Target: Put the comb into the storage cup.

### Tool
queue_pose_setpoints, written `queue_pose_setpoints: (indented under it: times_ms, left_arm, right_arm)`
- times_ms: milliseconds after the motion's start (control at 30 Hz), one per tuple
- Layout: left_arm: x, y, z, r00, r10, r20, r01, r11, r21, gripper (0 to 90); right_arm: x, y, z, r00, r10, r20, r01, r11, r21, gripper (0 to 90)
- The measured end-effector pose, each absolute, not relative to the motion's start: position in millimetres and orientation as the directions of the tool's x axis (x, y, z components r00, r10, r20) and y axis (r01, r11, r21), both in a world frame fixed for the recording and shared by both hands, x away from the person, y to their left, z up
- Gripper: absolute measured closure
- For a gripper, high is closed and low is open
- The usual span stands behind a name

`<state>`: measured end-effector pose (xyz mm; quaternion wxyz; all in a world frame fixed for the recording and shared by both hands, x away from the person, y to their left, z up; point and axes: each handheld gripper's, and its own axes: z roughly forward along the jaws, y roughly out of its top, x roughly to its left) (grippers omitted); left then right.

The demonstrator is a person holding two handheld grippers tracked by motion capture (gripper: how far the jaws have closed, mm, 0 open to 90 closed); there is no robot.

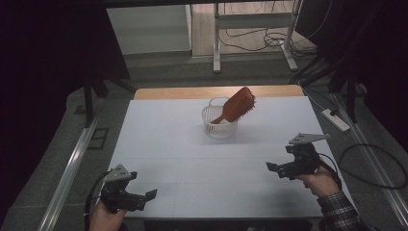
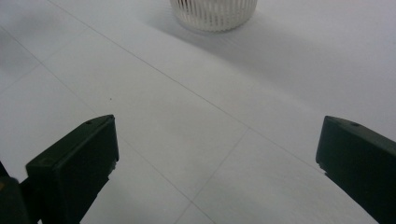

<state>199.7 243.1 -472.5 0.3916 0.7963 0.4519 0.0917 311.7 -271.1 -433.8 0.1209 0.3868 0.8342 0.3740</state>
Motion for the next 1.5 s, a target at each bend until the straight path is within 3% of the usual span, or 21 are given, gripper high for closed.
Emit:
queue_pose_setpoints:
  times_ms: [1500]
  left_arm:
    - [199, 244, -472, 0.573, 0.792, -0.210, 0.647, -0.279, 0.710, 0.0]
  right_arm:
    - [270, -315, -444, -0.592, 0.803, 0.069, 0.614, 0.394, 0.684, 0.0]
